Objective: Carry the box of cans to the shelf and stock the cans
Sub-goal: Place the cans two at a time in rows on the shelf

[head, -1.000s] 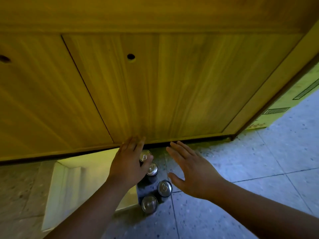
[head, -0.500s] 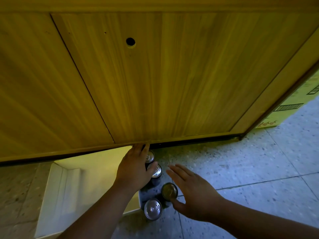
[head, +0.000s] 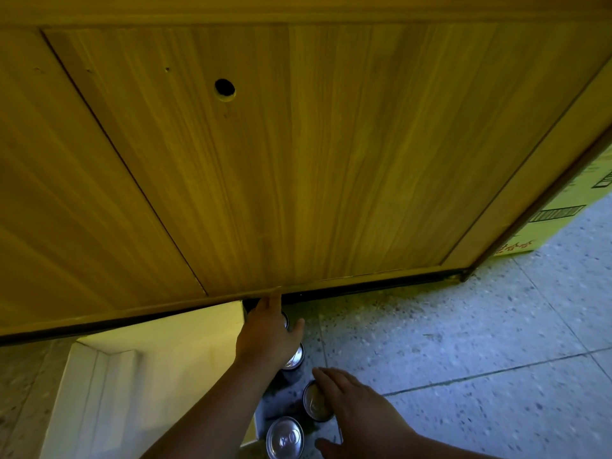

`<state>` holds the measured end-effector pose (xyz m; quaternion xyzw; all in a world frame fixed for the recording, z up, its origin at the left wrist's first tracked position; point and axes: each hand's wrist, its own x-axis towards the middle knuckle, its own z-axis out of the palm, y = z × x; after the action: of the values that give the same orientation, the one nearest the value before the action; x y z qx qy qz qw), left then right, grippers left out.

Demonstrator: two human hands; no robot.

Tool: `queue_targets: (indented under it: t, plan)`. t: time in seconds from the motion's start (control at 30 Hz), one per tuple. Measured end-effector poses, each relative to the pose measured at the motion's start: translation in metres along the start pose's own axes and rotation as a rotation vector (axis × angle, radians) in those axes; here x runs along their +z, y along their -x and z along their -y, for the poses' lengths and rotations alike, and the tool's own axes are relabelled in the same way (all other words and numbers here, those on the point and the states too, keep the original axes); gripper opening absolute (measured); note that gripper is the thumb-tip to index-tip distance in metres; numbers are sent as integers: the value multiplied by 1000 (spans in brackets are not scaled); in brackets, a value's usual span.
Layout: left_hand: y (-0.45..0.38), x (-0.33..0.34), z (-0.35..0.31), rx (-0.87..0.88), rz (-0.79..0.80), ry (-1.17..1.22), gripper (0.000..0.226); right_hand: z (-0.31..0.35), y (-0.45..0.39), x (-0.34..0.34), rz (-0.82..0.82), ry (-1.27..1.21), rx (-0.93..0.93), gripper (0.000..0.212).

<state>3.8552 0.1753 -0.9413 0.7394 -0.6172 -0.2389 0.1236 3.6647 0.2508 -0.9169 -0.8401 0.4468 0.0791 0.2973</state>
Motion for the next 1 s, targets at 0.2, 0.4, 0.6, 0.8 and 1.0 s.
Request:
queue_targets:
  t: [0.2,0.4,0.6,0.8,1.0]
  plan:
    - [-17,3,-3,-222,77,122,94,6,-13,17,-17,-223,130,95]
    - [-29,4,0,-408,178,187,101,0,-18,22,-67,-305,170,81]
    - [-18,-3,7,-236,75,174,47,-4,-18,25,-133,-375,182,57]
    - [0,-18,10,63,39,159,53,-8,-12,24,-206,-423,217,49]
    - [8,-45,2,160,14,176,68,-4,-3,0,-338,-540,249,44]
